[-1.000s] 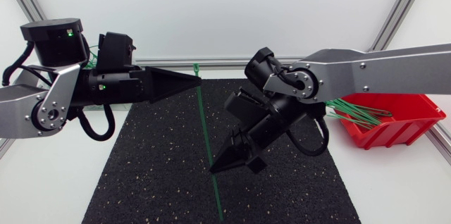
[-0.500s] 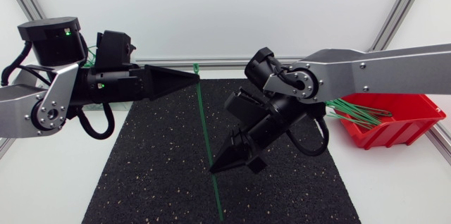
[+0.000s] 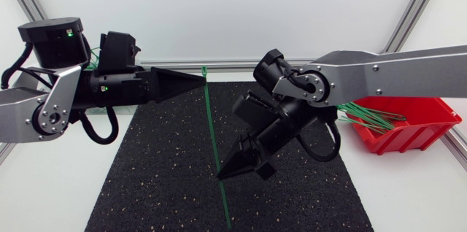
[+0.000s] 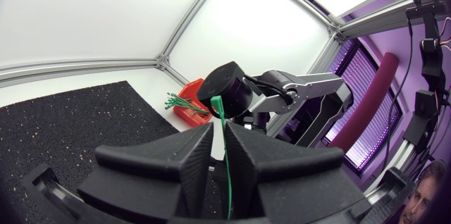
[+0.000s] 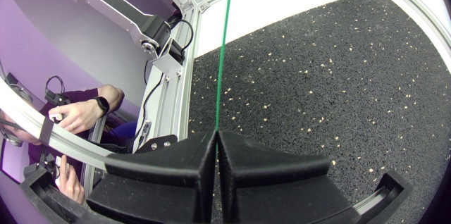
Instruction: Take a green cable tie from the red box, thread the tail through the head to close it, then place it in the transparent bin on the left.
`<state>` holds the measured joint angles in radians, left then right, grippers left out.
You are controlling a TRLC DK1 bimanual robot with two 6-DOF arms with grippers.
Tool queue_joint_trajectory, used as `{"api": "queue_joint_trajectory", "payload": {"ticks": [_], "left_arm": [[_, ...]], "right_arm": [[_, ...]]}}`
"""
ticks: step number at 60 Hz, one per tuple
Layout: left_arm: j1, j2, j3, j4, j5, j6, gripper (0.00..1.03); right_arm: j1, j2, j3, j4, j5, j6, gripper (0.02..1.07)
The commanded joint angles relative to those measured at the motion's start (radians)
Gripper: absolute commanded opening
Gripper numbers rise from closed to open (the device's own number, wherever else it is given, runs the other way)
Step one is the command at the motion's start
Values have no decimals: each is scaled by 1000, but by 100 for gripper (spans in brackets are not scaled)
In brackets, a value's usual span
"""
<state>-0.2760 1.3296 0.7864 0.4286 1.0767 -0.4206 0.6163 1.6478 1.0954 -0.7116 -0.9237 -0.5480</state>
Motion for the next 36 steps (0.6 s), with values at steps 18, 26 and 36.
{"api": "queue_joint_trajectory", "payload": {"ticks": [18, 26, 36], "left_arm": [[-20, 17, 13, 19, 20, -40, 13], [-17, 16, 20, 19, 20, -46, 13], [-14, 17, 25, 22, 20, -47, 13]], "right_arm": [[5, 17, -15, -12, -14, -20, 7], [7, 18, -14, -12, -14, -18, 7], [7, 18, -15, -12, -14, -20, 7]]}}
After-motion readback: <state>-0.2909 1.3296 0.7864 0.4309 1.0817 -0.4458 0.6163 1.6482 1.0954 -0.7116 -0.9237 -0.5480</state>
